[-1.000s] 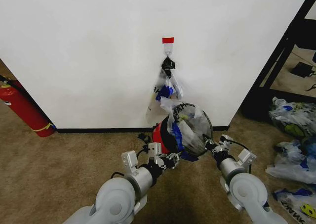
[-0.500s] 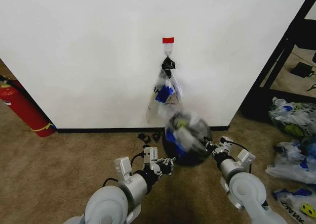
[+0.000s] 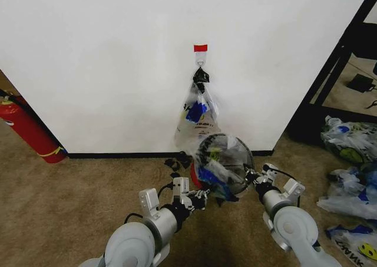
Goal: Pick up the garbage bag from the wall and place it over the trash bin.
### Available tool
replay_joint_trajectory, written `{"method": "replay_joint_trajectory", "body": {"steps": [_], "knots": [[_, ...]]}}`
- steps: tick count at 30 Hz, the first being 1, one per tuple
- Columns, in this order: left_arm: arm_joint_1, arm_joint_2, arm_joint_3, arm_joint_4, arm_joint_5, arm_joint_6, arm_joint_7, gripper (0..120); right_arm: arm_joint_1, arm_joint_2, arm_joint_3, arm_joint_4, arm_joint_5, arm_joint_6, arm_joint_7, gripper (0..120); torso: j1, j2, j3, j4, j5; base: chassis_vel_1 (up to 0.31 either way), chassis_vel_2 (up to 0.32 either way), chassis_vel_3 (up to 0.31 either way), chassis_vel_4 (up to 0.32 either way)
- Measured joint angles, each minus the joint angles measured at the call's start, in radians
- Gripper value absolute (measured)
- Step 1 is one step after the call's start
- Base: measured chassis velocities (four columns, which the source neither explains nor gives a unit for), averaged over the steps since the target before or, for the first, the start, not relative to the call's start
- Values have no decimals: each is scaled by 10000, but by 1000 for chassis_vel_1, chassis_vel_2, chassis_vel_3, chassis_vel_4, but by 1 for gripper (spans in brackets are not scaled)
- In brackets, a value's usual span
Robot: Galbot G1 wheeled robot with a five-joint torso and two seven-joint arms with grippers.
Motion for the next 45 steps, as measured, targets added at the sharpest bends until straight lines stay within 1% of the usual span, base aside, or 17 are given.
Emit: {"method": "replay_joint_trajectory", "body": {"steps": [1,2,5,7,8,10,14,15,16,18,21,22,23,27,31,39,45], "knots": [[-59,-7,23,0,-36,39,-33,0,27,6,-25,-1,-1,1,0,0,0,0,0,0,-1,0,0,0,0],[-77,-9,35,4,-51,54,-47,3,42,12,-35,0,-1,1,-2,0,0,0,0,1,-1,0,0,0,0],[-94,-38,132,25,-174,143,-99,16,51,22,-49,-18,-8,1,-9,0,0,0,0,3,-1,0,0,0,0],[-90,-78,191,39,-191,195,-130,21,45,22,-49,-33,-17,1,-15,0,0,0,0,1,0,0,0,0,0],[-90,-78,191,39,-191,195,-130,21,45,22,-49,-33,-17,1,-15,0,0,0,0,1,0,0,0,0,0],[-99,-138,241,92,-193,223,-214,32,40,14,-44,-38,-31,0,-37,0,0,0,0,2,0,0,0,0,0],[-234,-178,252,127,-361,214,-333,49,67,-13,-35,-40,-34,3,-44,0,0,0,0,2,0,0,0,0,0],[-296,-232,288,145,-428,210,-406,52,78,-12,-36,-44,-34,5,-44,0,0,0,0,2,0,0,0,0,0],[-296,-232,288,145,-428,210,-406,52,78,-12,-36,-44,-34,5,-44,0,0,0,0,2,0,0,0,0,0],[-428,-378,412,249,-517,206,-614,63,84,3,-58,-51,-42,7,-45,0,0,0,0,2,0,0,0,0,0],[-620,-576,602,427,-698,233,-1012,74,84,24,-79,-52,-65,7,-43,0,0,0,0,2,0,0,0,0,0],[-678,-626,662,476,-757,253,-1144,77,80,28,-81,-52,-74,7,-42,0,0,-1,0,1,0,0,0,0,0],[-678,-626,662,476,-757,253,-1144,77,80,28,-81,-52,-74,7,-42,0,0,-1,0,1,0,0,0,0,0],[-1023,-834,858,715,-947,311,-1607,94,62,37,-81,-52,-87,7,-36,0,0,-1,0,1,0,0,0,0,0],[-1244,-1017,1005,907,-1025,314,-1826,95,60,58,-81,-52,-99,8,-35,0,0,-1,0,1,0,0,0,0,0],[-1454,-1178,1304,940,-1069,312,-1857,95,52,88,-84,-52,-117,8,-30,0,0,-1,0,2,0,0,0,0,0],[-1727,-1393,1531,1389,-1045,313,-1853,95,40,92,-103,-48,-119,9,-29,0,1,-2,0,2,1,0,0,0,0]]}}
